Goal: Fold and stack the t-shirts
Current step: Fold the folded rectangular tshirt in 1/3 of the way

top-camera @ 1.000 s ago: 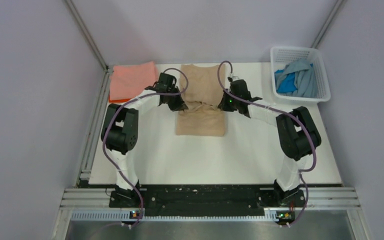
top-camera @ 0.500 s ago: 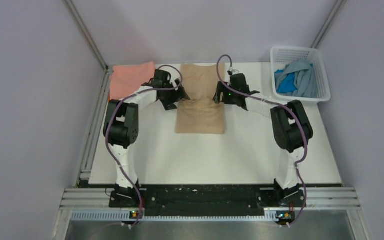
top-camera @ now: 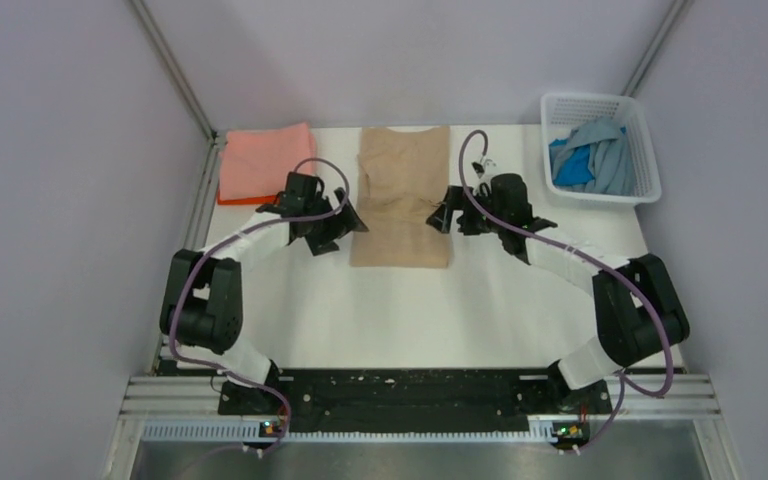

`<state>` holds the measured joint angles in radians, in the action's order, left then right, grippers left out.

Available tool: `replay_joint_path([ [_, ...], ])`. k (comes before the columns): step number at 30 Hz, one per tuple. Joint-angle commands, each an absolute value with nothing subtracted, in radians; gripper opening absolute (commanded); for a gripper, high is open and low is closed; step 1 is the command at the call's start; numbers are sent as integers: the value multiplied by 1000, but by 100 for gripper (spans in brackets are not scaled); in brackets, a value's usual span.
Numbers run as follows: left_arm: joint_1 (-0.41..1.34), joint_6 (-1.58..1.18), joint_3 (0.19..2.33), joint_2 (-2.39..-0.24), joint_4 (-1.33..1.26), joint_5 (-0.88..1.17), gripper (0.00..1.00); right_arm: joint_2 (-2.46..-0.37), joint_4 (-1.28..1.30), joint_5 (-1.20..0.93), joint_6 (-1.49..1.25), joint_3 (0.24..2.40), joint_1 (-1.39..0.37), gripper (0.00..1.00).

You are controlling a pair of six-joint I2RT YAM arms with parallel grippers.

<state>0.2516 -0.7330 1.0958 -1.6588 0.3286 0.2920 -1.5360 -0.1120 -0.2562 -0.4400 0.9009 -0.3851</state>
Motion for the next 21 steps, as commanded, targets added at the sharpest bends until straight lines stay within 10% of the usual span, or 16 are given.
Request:
replay_joint_path([
  [1, 272, -739, 941, -1555, 300, 286, 99, -1513, -270, -491, -476, 857, -403, 99],
  [21, 311, -811, 702, -1320, 285, 240, 99, -2088, -36, -128, -255, 1589, -388, 99],
])
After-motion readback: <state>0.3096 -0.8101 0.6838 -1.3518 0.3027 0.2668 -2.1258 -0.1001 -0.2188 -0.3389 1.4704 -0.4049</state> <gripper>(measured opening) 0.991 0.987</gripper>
